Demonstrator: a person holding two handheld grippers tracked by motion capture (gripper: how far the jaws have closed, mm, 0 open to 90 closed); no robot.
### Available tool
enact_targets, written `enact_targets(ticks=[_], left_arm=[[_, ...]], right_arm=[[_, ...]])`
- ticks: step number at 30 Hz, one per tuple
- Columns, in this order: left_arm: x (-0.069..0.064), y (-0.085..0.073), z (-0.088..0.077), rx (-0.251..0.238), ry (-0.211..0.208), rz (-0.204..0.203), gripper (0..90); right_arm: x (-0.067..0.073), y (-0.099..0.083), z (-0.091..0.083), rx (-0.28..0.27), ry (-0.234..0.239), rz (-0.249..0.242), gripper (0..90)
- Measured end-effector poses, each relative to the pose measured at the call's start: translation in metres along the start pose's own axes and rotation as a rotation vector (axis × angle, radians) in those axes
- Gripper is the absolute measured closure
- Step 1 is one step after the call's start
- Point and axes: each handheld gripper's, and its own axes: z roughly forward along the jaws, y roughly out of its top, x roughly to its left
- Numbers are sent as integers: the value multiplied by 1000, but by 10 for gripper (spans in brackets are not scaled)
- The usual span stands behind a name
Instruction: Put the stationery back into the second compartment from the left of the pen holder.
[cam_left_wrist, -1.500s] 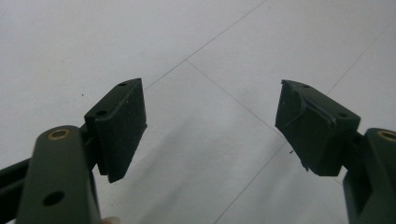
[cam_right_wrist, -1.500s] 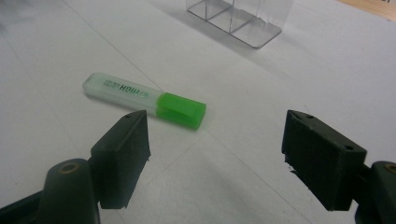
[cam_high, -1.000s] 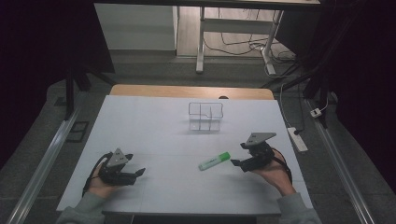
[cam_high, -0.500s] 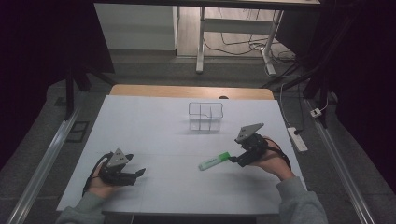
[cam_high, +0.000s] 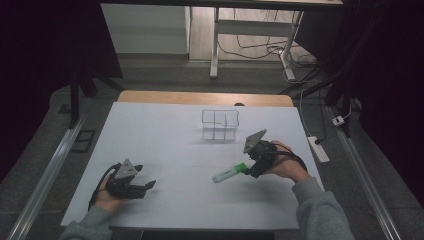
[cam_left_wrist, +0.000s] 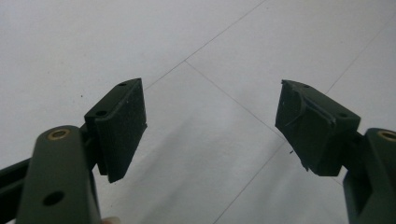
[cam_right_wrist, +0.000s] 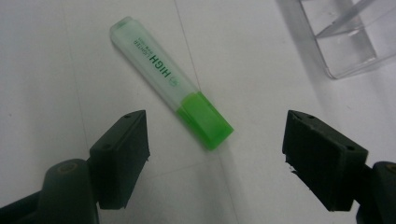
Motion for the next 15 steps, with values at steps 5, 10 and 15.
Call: enact_targets(ticks=[5, 10, 15], left_arm=[[0, 0, 0, -2, -1, -1, 246], [0, 0, -1, -3, -2, -1, 246], [0, 0, 0, -1, -3, -2, 246]], right_arm=[[-1, 6, 5, 17, 29, -37, 236], [-1, 8, 10, 25, 44, -63, 239], [-1, 10, 15, 39, 68, -93, 250]])
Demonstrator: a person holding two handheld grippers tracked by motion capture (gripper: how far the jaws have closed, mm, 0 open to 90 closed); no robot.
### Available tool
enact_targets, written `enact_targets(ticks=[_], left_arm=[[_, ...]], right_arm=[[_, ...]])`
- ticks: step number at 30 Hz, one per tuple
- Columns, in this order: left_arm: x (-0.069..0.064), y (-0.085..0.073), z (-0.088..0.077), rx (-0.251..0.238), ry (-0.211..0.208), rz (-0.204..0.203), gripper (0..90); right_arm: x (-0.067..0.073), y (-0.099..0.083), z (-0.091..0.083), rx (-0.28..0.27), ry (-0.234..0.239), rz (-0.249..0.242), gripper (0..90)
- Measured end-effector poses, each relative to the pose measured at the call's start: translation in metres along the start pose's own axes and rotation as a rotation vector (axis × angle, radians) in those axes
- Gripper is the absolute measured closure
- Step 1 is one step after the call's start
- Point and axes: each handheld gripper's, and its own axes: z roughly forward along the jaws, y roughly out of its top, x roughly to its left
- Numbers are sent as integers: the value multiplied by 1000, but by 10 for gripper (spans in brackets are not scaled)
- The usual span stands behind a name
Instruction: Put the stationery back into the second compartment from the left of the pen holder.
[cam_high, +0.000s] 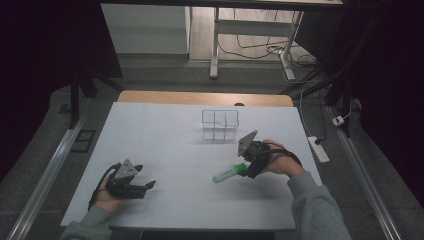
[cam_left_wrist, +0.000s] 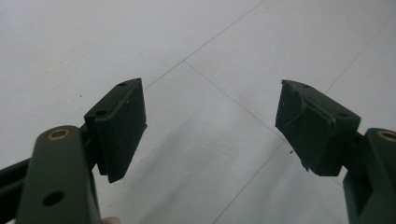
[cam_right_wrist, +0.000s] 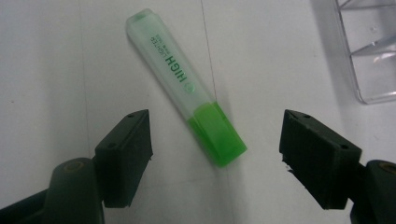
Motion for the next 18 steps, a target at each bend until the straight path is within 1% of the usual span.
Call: enact_targets(ticks=[2, 4, 5, 6, 7, 11, 12, 13, 15, 18], left_arm=[[0, 0, 0, 1, 0, -1, 246], [0, 0, 0, 1, -1, -1, 245], [0, 0, 0, 2, -1, -1, 245], [0, 0, 0, 2, -1, -1, 245], [0, 0, 0, 2, -1, -1, 245], [0, 0, 1, 4, -2, 1, 245], [0, 0, 1, 4, -2, 2, 245], [0, 0, 1, 3, -2, 1, 245], [0, 0, 0, 3, -2, 2, 245], [0, 0, 0, 3, -3, 2, 245]], right_arm=[[0, 0, 1, 5, 0, -4, 256], [-1, 0, 7, 20, -1, -23, 267], [-1, 0, 7, 20, -1, -23, 267], [-1, 1, 10, 32, 0, -39, 267], [-1, 1, 10, 32, 0, -39, 267], [-1, 2, 15, 43, 12, -64, 271], [0, 3, 16, 53, 17, -61, 274], [-1, 3, 17, 52, 18, -72, 277], [0, 5, 20, 57, 23, -76, 286], [-1, 7, 24, 67, 23, -91, 300]])
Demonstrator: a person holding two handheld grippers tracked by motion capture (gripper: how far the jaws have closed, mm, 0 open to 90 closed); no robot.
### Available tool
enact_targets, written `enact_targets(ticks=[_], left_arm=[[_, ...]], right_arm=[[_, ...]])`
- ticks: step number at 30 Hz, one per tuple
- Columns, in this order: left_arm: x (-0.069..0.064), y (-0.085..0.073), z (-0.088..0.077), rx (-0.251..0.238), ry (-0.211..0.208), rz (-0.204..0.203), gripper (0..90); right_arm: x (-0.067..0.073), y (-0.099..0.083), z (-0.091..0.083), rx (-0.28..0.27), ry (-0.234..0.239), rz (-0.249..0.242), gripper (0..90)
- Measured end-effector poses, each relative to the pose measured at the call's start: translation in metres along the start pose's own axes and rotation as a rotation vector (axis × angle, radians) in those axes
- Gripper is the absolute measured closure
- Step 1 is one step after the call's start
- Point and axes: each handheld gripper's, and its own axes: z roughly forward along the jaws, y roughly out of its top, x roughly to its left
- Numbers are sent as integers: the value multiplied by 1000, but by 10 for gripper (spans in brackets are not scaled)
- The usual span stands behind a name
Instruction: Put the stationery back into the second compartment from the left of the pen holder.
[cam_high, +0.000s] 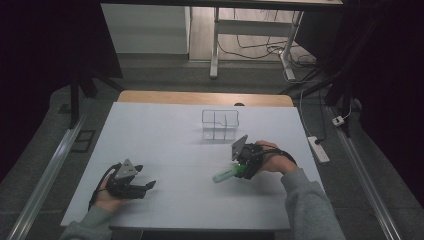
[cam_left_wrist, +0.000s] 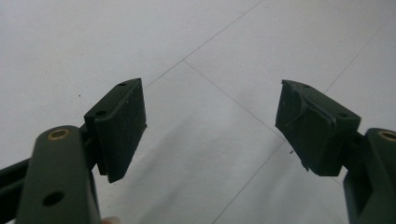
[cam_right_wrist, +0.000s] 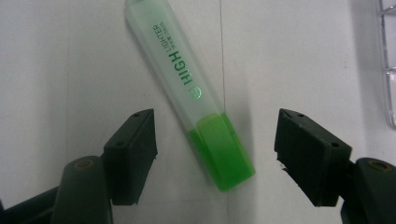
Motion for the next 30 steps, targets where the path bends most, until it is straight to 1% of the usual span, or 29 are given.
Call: enact_targets(ticks=[7, 9, 12, 13, 14, 17, 19, 20, 21, 22, 25, 28, 30], left_arm=[[0, 0, 0, 2, -1, 2, 245], [0, 0, 0, 2, -1, 2, 245], [0, 0, 0, 1, 0, 4, 245], [0, 0, 0, 1, 1, 4, 245], [0, 0, 0, 1, 0, 5, 245], [0, 0, 0, 0, 0, 5, 245], [0, 0, 0, 0, 0, 4, 245], [0, 0, 0, 0, 0, 4, 245], [0, 0, -1, -1, -1, 4, 245], [0, 0, -1, 0, 0, 5, 245], [0, 0, -1, -1, 2, 4, 245], [0, 0, -2, -2, 4, 4, 245], [-1, 0, -2, -2, 5, 4, 245]], right_arm=[[-2, 3, 6, 18, 21, -23, 338], [-2, 4, 7, 28, 34, -33, 353], [-4, 4, 11, 34, 54, -30, 384], [-5, 4, 14, 50, 68, -33, 403], [-5, 4, 14, 50, 68, -33, 403], [-8, 4, 15, 47, 97, -50, 439], [-10, 5, 15, 53, 125, -59, 470], [-11, 6, 16, 58, 140, -55, 484], [-12, 7, 16, 66, 154, -62, 487], [-13, 7, 16, 71, 161, -58, 493], [-14, 9, 17, 82, 167, -73, 512], [-13, 10, 17, 78, 168, -88, 546], [-13, 10, 16, 86, 173, -95, 588]])
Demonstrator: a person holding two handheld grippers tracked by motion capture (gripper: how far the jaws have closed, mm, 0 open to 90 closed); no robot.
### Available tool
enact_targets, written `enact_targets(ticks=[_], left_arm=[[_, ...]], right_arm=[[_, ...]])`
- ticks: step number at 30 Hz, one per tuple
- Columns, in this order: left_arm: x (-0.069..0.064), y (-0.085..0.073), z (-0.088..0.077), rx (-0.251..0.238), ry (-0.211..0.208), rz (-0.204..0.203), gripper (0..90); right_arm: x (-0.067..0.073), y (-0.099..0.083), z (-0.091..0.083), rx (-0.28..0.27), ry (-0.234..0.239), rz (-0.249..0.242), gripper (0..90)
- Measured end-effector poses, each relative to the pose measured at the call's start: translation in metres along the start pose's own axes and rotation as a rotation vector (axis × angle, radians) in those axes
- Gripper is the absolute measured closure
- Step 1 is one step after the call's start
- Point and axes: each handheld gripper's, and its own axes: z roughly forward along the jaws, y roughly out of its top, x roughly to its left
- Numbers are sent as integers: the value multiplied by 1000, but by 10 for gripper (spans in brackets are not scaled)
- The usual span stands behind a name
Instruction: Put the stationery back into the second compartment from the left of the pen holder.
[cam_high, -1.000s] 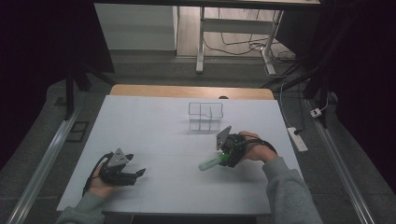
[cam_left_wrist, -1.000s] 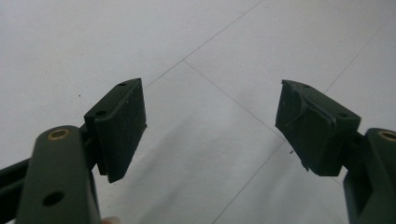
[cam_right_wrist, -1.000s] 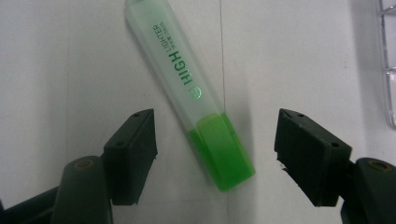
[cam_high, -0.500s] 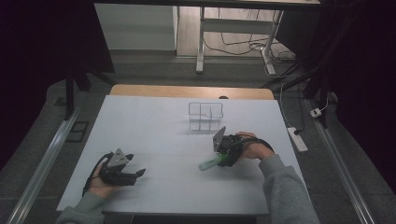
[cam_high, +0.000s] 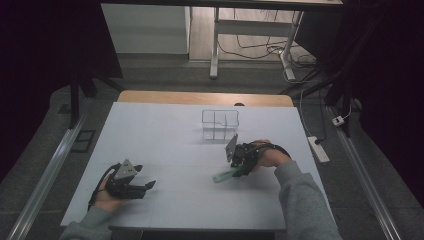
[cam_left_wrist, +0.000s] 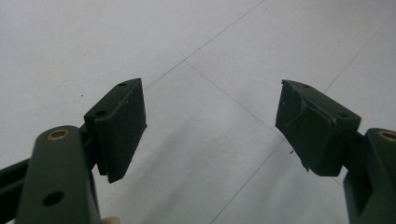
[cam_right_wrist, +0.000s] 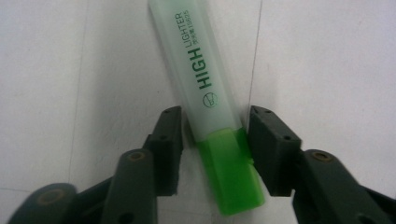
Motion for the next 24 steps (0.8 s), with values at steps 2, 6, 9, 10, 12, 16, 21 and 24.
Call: enact_targets(ticks=[2, 6, 9, 10, 12, 16, 21, 24], left_arm=[[0, 0, 0, -1, 0, 1, 244], [0, 0, 0, 0, 0, 1, 244], [0, 0, 0, 0, 0, 1, 244], [0, 0, 0, 0, 0, 1, 244], [1, 0, 0, 0, 0, 0, 244], [1, 0, 0, 2, 0, 1, 244], [0, 0, 0, 2, 2, 1, 244], [0, 0, 1, 3, 2, 1, 244]], right_arm=[[0, 1, 1, -8, 3, -22, 632], [4, 3, 0, 7, -11, -39, 663], [6, 3, -1, 13, -18, -29, 665], [6, 3, -1, 13, -25, -32, 665], [8, 3, -2, 7, -32, -29, 665], [13, 1, -3, -36, -41, -7, 665], [16, -11, -13, -128, -102, 91, 665], [16, -15, -18, -159, -128, 120, 665]])
